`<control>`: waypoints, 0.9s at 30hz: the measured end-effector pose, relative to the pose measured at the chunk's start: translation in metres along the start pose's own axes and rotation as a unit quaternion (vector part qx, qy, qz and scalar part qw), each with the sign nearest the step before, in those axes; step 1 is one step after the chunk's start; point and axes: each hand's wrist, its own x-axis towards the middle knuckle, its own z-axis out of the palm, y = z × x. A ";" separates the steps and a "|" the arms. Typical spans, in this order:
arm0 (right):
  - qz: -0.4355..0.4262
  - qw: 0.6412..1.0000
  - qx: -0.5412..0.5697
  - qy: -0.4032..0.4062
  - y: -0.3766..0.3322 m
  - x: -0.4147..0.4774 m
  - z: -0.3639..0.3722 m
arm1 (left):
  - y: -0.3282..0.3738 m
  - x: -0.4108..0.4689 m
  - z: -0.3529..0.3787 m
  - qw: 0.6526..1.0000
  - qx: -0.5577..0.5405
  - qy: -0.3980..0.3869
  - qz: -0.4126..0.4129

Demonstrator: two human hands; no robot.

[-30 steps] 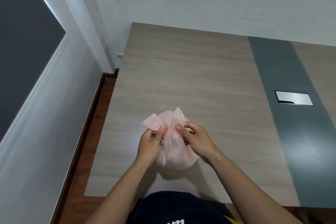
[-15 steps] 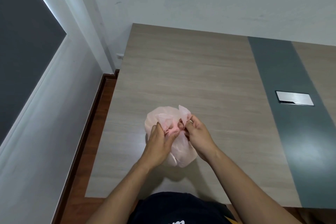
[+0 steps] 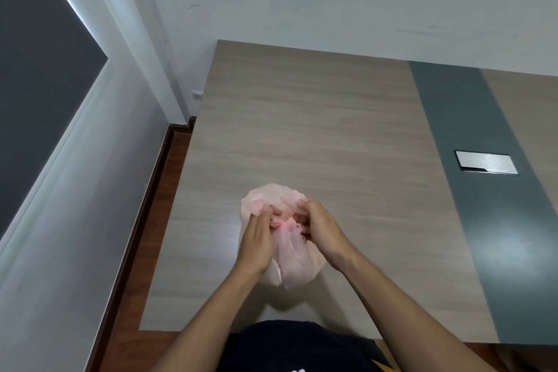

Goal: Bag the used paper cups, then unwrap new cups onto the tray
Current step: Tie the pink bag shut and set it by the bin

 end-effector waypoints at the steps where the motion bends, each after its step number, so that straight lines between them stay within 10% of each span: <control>1: -0.008 1.000 0.003 -0.016 0.000 -0.001 0.000 | -0.002 0.001 0.000 1.000 -0.003 0.019 0.004; 12: -0.072 0.996 -0.046 -0.006 0.009 -0.003 -0.002 | 0.002 0.006 -0.008 0.962 -0.271 -0.022 -0.014; 20: -0.087 0.991 -0.086 0.059 0.002 -0.009 0.000 | 0.016 -0.006 0.001 0.986 -0.159 -0.025 -0.052; 27: -0.002 1.000 -0.001 0.003 0.004 -0.007 -0.012 | 0.017 -0.010 -0.002 0.958 -0.272 -0.072 -0.049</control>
